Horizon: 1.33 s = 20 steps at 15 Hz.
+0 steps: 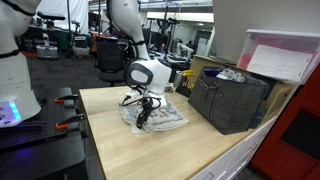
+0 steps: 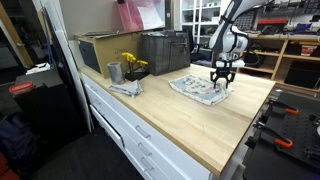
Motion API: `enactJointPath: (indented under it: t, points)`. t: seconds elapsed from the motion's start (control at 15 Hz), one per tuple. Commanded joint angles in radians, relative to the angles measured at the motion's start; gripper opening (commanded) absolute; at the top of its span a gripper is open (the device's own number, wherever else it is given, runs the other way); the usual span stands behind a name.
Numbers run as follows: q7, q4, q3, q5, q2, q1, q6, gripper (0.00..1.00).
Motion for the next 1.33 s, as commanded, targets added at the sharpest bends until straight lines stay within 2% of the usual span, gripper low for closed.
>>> enactJointPath:
  t: [0.0, 0.2, 0.4, 0.8, 1.27]
  points:
    - [0.035, -0.033, -0.007, -0.011, -0.035, -0.007, 0.001, 1.0]
    - [0.018, -0.045, 0.001, 0.009, -0.044, -0.037, -0.003, 0.99]
    - [-0.009, -0.04, 0.029, 0.057, -0.045, -0.085, -0.024, 0.94]
    - [-0.046, -0.027, 0.095, 0.199, -0.065, -0.174, -0.057, 0.97]
    - [-0.102, -0.02, 0.094, 0.337, -0.102, -0.174, -0.059, 0.96]
